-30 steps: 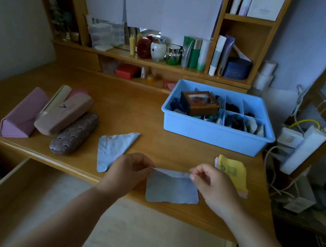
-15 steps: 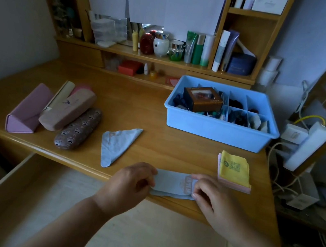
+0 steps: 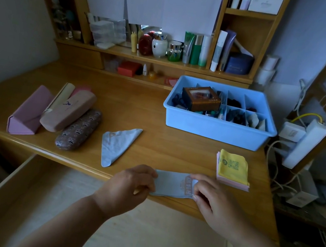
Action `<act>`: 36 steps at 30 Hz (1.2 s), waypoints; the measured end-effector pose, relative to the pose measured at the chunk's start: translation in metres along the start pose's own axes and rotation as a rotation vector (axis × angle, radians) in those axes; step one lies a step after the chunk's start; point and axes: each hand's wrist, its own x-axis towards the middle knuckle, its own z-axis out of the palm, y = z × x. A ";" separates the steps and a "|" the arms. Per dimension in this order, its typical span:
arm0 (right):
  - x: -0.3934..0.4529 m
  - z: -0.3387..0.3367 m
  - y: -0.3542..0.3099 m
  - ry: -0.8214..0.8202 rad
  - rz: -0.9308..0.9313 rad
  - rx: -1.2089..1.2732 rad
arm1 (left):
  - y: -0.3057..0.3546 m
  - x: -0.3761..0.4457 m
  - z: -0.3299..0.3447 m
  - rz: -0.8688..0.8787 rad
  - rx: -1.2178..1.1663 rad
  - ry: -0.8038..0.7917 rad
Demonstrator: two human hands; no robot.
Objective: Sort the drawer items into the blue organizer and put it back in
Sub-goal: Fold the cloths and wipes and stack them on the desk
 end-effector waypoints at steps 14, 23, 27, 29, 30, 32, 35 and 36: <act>0.016 0.003 -0.038 0.083 0.029 -0.109 | 0.037 0.018 0.009 -0.018 0.092 0.103; 0.005 0.023 -0.015 -0.307 0.131 -0.361 | 0.030 0.000 0.040 -0.174 0.542 -0.216; 0.010 0.020 -0.017 -0.173 0.194 -0.220 | 0.023 0.012 0.023 -0.260 0.412 -0.128; 0.023 0.015 -0.020 -0.011 0.234 -0.117 | 0.022 0.031 0.014 -0.319 0.284 -0.043; 0.031 0.012 -0.023 0.023 0.253 -0.137 | 0.021 0.040 0.010 -0.349 0.260 -0.025; 0.045 0.004 -0.026 0.009 0.295 -0.219 | 0.021 0.054 0.006 -0.429 0.220 -0.038; 0.061 -0.003 -0.025 -0.112 0.359 -0.269 | 0.018 0.065 0.005 -0.540 0.167 -0.170; 0.064 -0.006 -0.024 -0.159 0.377 -0.260 | 0.018 0.068 0.004 -0.554 0.168 -0.204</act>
